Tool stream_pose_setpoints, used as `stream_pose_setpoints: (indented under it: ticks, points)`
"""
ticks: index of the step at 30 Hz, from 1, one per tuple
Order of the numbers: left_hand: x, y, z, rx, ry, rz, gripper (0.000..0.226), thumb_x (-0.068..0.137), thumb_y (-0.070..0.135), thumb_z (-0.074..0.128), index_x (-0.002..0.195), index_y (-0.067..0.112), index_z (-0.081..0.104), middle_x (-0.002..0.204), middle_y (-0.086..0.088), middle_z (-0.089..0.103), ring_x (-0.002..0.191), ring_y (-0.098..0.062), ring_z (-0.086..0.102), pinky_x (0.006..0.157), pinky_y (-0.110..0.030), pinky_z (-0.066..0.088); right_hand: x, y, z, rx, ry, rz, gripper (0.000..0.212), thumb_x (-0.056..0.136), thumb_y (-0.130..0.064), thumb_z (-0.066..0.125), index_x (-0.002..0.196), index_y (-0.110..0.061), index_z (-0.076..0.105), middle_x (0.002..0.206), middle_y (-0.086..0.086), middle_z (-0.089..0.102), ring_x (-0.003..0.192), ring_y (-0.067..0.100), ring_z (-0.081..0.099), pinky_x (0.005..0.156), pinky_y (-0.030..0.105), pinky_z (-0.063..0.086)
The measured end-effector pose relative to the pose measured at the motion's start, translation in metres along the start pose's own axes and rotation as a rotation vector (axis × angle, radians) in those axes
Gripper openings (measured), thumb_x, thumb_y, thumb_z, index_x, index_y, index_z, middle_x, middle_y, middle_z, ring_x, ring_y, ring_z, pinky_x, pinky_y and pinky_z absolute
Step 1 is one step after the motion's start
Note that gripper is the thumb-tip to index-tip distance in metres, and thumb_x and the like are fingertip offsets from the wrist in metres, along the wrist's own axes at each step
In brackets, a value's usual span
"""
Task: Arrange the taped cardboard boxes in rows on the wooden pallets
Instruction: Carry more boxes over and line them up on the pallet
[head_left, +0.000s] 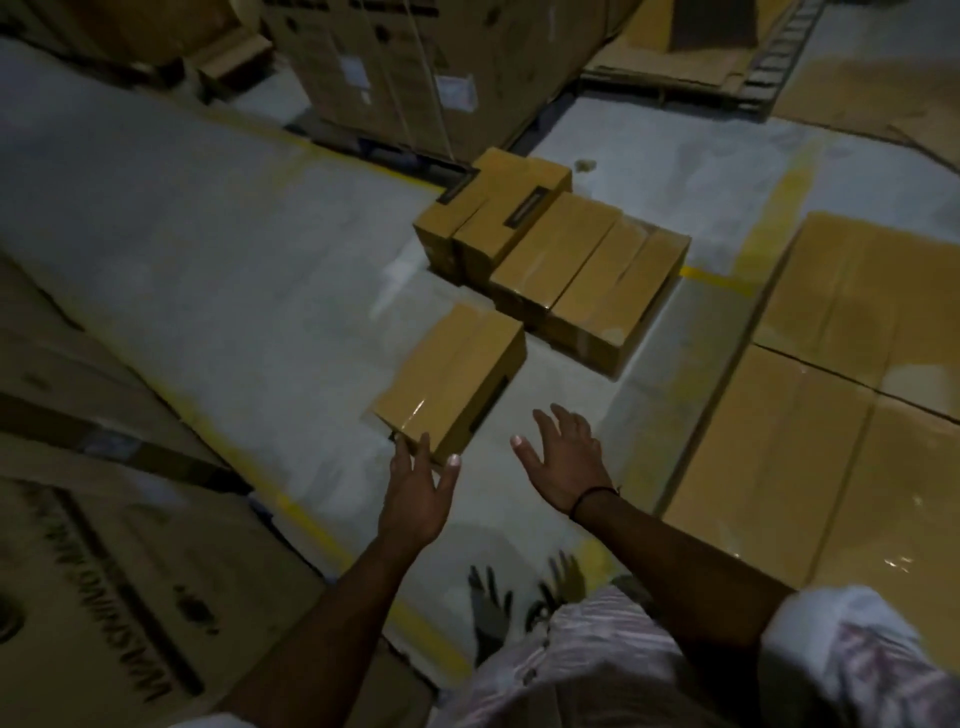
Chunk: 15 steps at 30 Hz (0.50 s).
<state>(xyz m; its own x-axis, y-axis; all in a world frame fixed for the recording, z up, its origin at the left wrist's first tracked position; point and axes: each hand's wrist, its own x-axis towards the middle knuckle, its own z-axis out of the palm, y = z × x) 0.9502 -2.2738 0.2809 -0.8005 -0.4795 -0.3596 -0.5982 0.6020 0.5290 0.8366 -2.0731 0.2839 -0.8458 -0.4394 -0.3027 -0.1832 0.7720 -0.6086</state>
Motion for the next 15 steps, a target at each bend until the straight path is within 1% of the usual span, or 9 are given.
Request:
stream_pose_setpoints:
  ticks: [5, 8, 11, 15]
  points:
    - [0.049, -0.006, -0.033, -0.052, 0.047, 0.000, 0.082, 0.097, 0.072, 0.030, 0.164, 0.028, 0.015, 0.172, -0.005, -0.005, 0.158, -0.028, 0.007, 0.124, -0.051, 0.022, 0.066, -0.048, 0.015, 0.044, 0.009, -0.024, 0.069, 0.102, -0.062, 0.036, 0.155, -0.018, 0.036, 0.164, 0.011, 0.026, 0.148, 0.031, 0.021, 0.118, 0.049, 0.024]
    - [0.079, -0.011, -0.043, -0.067, 0.035, -0.007, 0.083, 0.096, 0.075, 0.029, 0.164, 0.031, 0.014, 0.172, -0.001, -0.006, 0.158, -0.026, 0.006, 0.124, -0.052, 0.022, 0.106, -0.062, 0.029, 0.094, -0.013, 0.027, 0.070, 0.101, -0.065, 0.036, 0.152, -0.017, 0.040, 0.163, 0.011, 0.028, 0.147, 0.032, 0.024, 0.119, 0.048, 0.026]
    - [0.123, -0.019, -0.052, -0.045, 0.006, -0.009, 0.081, 0.096, 0.077, 0.029, 0.164, 0.035, 0.012, 0.172, 0.002, -0.007, 0.159, -0.024, 0.004, 0.124, -0.052, 0.022, 0.155, -0.071, 0.044, 0.103, -0.048, 0.081, 0.076, 0.097, -0.071, 0.033, 0.151, -0.019, 0.040, 0.163, 0.008, 0.029, 0.146, 0.032, 0.028, 0.117, 0.051, 0.030]
    - [0.190, -0.024, -0.075, 0.002, -0.022, -0.039, 0.079, 0.097, 0.076, 0.030, 0.163, 0.037, 0.012, 0.172, 0.002, -0.007, 0.159, -0.024, 0.004, 0.124, -0.053, 0.021, 0.234, -0.084, 0.053, 0.088, -0.100, 0.085, 0.069, 0.101, -0.060, 0.040, 0.153, -0.014, 0.037, 0.161, 0.013, 0.030, 0.143, 0.037, 0.031, 0.116, 0.049, 0.031]
